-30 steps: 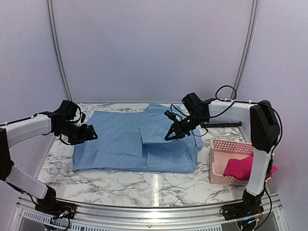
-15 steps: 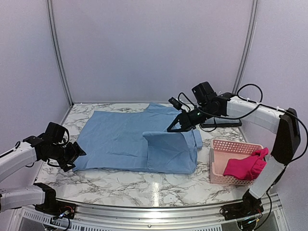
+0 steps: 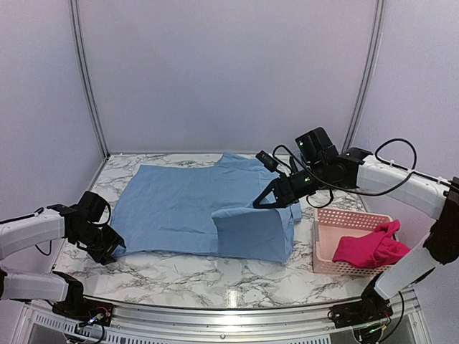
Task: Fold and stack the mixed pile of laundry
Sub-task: Fold the flattened shirt at the center of the board.
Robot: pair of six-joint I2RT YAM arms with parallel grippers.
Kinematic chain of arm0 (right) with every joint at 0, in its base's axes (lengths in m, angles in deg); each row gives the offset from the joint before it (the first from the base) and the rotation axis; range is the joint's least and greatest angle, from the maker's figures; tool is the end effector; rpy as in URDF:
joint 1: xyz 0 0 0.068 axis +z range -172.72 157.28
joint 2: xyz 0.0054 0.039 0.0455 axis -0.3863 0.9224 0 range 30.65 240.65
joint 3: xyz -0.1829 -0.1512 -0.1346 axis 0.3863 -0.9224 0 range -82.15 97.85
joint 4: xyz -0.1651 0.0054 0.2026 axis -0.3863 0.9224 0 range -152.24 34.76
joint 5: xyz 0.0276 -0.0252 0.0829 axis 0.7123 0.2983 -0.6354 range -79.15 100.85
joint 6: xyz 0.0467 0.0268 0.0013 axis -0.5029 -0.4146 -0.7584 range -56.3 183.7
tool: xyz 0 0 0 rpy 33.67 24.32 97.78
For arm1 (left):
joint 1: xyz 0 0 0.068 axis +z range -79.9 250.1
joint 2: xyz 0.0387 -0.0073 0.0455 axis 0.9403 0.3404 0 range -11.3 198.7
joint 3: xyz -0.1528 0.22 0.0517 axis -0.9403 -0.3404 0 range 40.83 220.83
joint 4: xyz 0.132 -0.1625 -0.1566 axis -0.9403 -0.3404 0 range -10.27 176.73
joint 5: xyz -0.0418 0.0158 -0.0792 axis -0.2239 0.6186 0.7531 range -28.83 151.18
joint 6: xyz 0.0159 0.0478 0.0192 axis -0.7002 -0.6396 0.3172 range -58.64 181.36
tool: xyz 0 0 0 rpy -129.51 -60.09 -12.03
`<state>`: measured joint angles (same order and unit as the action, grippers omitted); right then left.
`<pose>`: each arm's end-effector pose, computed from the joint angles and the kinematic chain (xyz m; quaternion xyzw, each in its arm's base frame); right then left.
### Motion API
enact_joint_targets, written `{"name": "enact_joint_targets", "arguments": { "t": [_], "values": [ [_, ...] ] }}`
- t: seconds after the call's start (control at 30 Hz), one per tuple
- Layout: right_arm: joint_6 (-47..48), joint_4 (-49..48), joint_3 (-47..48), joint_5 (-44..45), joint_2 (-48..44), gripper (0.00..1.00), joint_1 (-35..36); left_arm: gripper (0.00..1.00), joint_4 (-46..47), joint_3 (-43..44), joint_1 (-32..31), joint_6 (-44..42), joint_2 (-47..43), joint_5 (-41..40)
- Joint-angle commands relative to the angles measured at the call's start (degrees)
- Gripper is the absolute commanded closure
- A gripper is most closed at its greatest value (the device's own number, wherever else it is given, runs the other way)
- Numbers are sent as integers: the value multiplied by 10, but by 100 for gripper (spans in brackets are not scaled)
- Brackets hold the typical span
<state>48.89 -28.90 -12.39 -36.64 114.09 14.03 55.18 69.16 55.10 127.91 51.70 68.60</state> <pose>0.2319 0.2058 0.3044 -0.3069 0.8081 0.4832 0.1389 0.1726 -0.0510 0.1586 -0.4126 0.8851 -0.1822 0.1144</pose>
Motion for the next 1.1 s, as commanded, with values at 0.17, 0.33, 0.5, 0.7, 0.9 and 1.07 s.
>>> {"name": "enact_joint_targets", "arguments": {
  "t": [0.17, 0.33, 0.5, 0.7, 0.9, 1.07],
  "values": [
    [-10, -12, -29, 10, -42, 100, 15, 81, -18, -38, -2, 50, -34, -7],
    [15, 24, 64, 54, -42, 100, 10, 100, -29, 56, -2, 14, -47, -33],
    [24, 29, 127, 111, -61, 100, -3, 100, -80, 143, -1, -36, -38, -87],
    [26, 53, 45, 121, -108, 100, 22, 100, -97, 104, -2, -18, -78, -41],
    [15, 58, 13, 136, -144, 100, 41, 100, -129, 144, -2, -43, -92, -58],
    [49, 59, 79, 150, -78, 100, -26, 100, -128, 234, -1, -104, 7, -93]
  ]
}}
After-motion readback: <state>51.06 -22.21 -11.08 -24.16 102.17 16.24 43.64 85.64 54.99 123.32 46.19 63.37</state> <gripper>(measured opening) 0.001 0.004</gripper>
